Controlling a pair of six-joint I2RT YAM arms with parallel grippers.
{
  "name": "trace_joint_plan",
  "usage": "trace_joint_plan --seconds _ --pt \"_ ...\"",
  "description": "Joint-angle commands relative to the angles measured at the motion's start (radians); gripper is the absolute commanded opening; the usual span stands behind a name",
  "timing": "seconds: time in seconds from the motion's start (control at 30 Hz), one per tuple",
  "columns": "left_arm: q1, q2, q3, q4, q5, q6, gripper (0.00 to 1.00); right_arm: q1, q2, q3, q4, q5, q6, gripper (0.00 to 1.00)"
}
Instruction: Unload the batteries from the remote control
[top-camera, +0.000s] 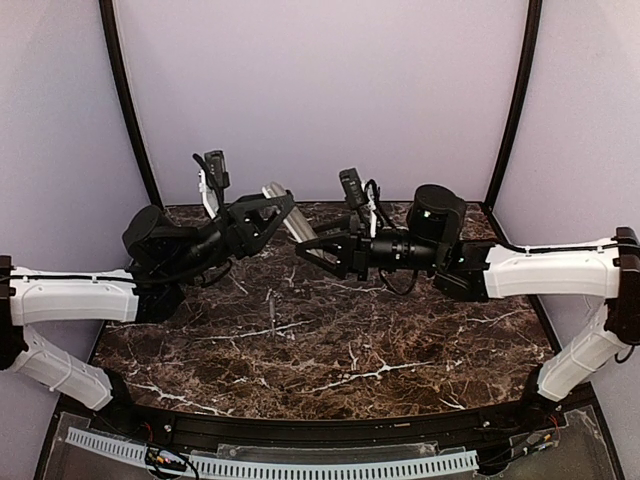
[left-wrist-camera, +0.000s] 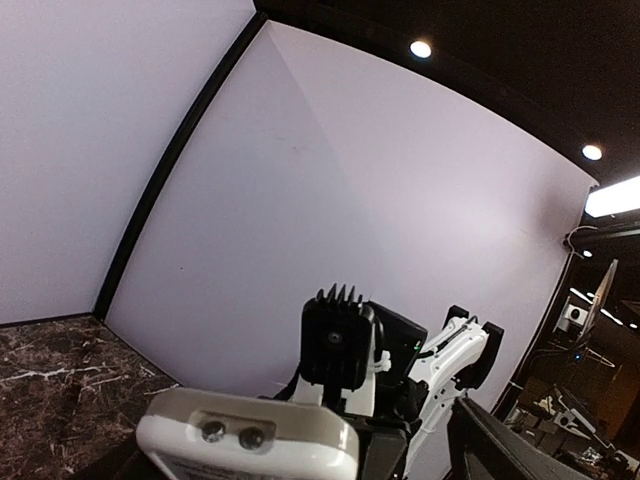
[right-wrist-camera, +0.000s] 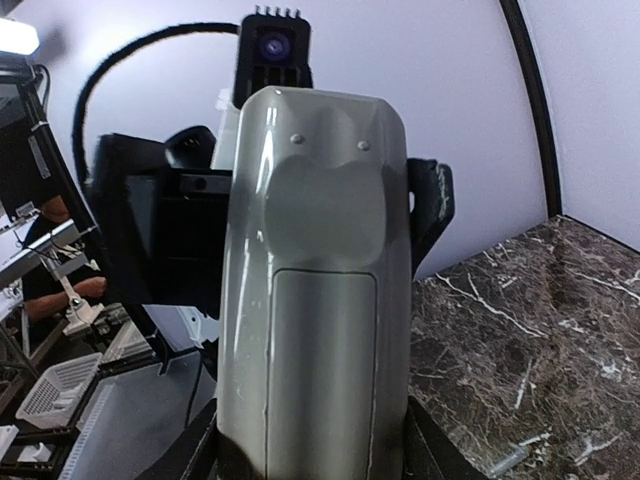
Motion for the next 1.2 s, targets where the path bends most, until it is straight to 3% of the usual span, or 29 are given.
trace_joint_plan --seconds 0.0,0.1,0.33,0.5,0.83,1.17 --pt "0.001 -0.126 -0.013 -0.276 -0.058 0.035 0.94 0.008 -0.073 0.048 -0.268 0.075 -0.166 0.01" --pt "0.001 -0.222 -0.013 -0.436 -0.103 0.052 0.98 0.008 -0.119 0.050 -0.384 0.122 -0.246 0.00" --pt "0.003 -0.387 0.037 -0.922 -0.188 0.064 0.97 0.008 -0.217 0.044 -0.565 0.271 -0.469 0.00" --pt "0.013 -0.393 0.179 -1.253 -0.155 0.046 0.96 0.008 -0.260 0.046 -0.646 0.344 -0.636 0.00" --pt "0.124 -0.290 0.329 -1.410 0.166 -0.040 0.95 0.007 -0.291 0.045 -0.709 0.352 -0.834 0.00" --pt "0.131 -0.155 0.374 -1.418 0.293 -0.045 0.89 0.014 -0.315 0.004 -0.701 0.320 -0.898 0.00"
